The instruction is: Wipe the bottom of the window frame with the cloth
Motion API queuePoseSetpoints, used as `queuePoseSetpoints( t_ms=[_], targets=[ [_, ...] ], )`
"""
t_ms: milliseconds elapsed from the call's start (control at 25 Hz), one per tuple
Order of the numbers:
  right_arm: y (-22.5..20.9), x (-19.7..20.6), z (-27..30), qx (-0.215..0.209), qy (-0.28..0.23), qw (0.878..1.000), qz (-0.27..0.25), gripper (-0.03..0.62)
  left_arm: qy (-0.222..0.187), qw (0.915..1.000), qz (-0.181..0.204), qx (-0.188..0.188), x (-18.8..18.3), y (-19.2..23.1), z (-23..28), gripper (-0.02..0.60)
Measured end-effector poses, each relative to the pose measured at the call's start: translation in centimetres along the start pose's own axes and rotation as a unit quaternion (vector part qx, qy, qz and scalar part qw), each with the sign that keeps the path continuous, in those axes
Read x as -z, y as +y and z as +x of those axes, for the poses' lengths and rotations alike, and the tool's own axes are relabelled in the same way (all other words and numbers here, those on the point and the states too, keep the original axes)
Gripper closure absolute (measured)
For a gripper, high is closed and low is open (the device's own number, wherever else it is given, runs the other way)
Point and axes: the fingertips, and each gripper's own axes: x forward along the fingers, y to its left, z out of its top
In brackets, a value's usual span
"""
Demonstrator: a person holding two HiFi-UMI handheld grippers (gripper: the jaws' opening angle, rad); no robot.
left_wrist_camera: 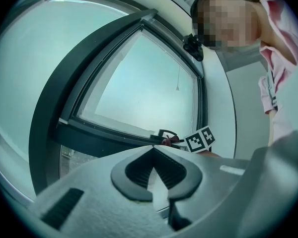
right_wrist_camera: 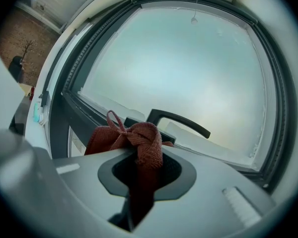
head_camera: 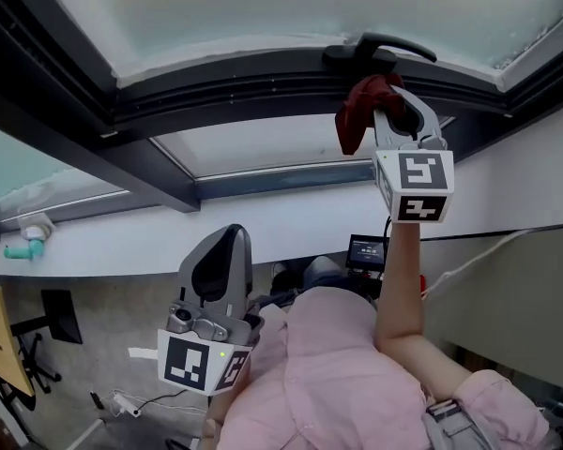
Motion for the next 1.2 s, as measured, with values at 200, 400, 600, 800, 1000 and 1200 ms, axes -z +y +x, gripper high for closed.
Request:
queuePoseSetpoints(
  t_ms=[200, 400, 600, 800, 1000, 1200],
  targets=[
    [0.2, -0.1, 0.4, 0.002, 0.020, 1.000, -0.012, 0.545, -0.010, 0.9999, -0.010, 0.006, -0.2, 0.5, -0.1, 0.581],
    [-0.6, -0.2, 0.8, -0.012, 0.004, 1.000, 0.015, 0.543, -0.014, 0.9997, -0.015, -0.012, -0.2, 1.6, -0.4, 0.581],
    [-0.8, -0.4, 0.9, -0.021, -0.003, 1.000, 0.016, 0.542, -0.012, 0.9996, -0.015, -0.022, -0.1, 2.3, 0.2, 0.581],
    [-0.7, -0.4, 1.0, -0.032, -0.016, 0.999, 0.014, 0.539, -0.001, 0.9999, -0.012, 0.000, 0.2, 1.5, 2.1, 0.581],
    [-0.7, -0.5, 0.9, -0.043, -0.024, 0.999, 0.016, 0.536, 0.009, 0.9997, -0.015, 0.018, 0.8, 0.7, 3.4, 0.581],
    [-1.6, 0.0, 0.8, -0.037, -0.022, 0.999, 0.017, 0.536, 0.012, 0.9995, -0.015, 0.023, 1.1, 0.4, 4.0, 0.581]
  ],
)
